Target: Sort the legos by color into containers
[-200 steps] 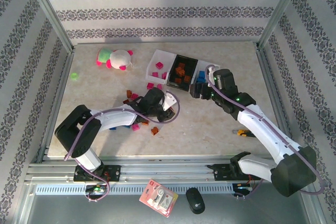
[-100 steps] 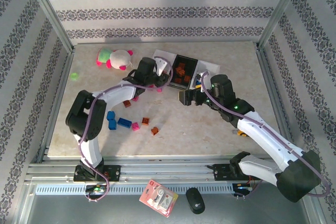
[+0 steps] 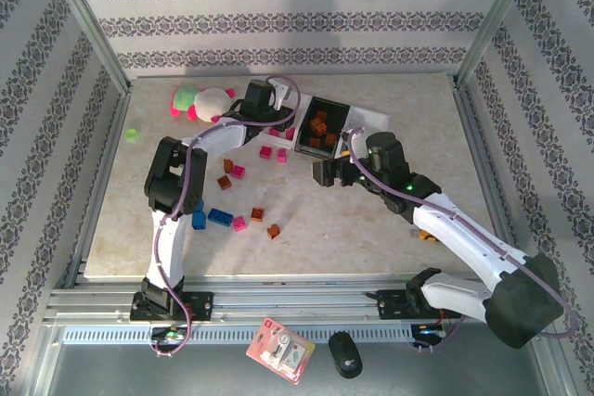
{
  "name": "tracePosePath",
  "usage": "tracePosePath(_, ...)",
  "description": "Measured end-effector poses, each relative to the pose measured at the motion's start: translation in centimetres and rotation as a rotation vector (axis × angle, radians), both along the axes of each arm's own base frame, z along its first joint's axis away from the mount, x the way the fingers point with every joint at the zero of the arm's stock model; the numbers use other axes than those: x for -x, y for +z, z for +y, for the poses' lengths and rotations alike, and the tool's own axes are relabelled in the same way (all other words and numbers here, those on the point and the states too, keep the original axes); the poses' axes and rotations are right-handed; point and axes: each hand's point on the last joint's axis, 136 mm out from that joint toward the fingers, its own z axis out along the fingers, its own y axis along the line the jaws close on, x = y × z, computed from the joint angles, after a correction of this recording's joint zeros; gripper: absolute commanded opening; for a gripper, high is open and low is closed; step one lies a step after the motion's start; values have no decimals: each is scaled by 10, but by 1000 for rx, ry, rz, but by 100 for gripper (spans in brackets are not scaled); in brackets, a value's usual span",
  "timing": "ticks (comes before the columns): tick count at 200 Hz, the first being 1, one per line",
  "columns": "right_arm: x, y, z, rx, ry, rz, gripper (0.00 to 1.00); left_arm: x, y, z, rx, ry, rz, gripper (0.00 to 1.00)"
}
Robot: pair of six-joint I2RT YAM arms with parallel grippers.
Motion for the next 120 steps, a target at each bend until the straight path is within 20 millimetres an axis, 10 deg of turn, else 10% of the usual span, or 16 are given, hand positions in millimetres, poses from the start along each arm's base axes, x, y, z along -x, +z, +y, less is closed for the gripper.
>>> tracePosePath(59,5,-16,15,49,22,17,97,20,27,3,29,-17,-16,99)
tracePosePath(120,36,-48,63,181,157,52,97,76,88,25,61,-11,-78,99)
